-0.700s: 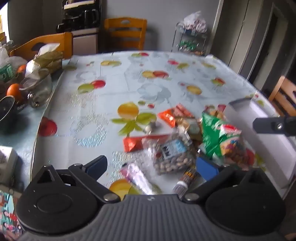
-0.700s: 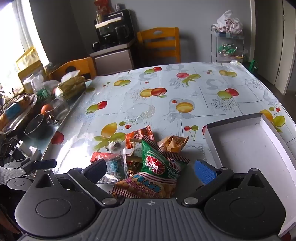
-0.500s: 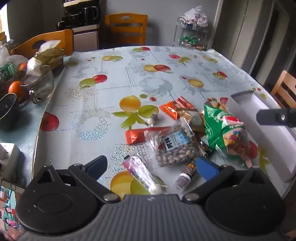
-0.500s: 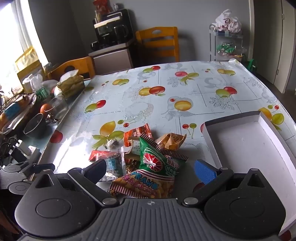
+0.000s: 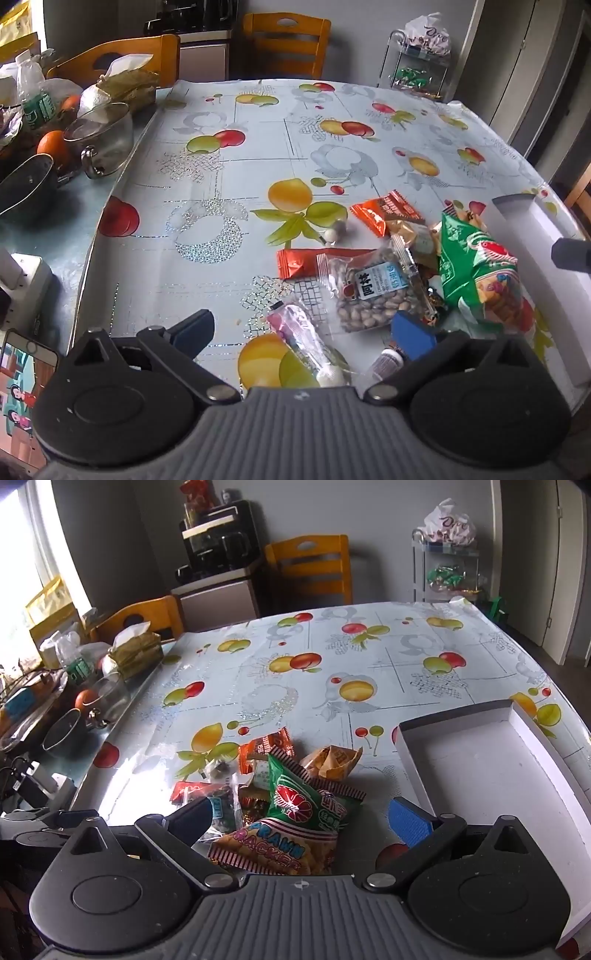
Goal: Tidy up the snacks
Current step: 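Move both tools toward the snack pile on the table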
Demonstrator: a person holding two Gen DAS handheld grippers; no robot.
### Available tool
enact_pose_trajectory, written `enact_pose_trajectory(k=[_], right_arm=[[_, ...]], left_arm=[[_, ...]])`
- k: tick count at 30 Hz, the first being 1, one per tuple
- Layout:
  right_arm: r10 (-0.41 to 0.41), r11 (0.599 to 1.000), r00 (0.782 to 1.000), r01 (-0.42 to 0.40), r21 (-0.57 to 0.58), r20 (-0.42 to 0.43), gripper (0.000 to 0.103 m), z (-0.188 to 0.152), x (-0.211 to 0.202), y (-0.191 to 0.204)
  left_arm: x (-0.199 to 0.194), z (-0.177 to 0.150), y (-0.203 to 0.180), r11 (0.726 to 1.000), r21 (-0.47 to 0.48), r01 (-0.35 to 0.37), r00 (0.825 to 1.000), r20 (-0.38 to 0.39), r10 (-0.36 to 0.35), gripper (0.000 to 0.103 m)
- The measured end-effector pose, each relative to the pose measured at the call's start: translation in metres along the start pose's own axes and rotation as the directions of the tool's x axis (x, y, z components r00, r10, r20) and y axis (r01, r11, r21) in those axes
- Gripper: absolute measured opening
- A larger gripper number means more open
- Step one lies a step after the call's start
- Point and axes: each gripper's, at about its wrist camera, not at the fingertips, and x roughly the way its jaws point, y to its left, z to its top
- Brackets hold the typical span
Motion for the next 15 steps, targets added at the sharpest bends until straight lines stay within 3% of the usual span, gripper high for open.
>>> enact_pose_trajectory(k=[15], right_arm=[[0.004,1.000,1.000,-0.005,-0.025,-0.018,0.103,0.011,0.011,0.006]], left_arm=[[0.009,0.003,0.003,1.000,0.020,-0.008,1.000,-0.019,0.009,0.103]])
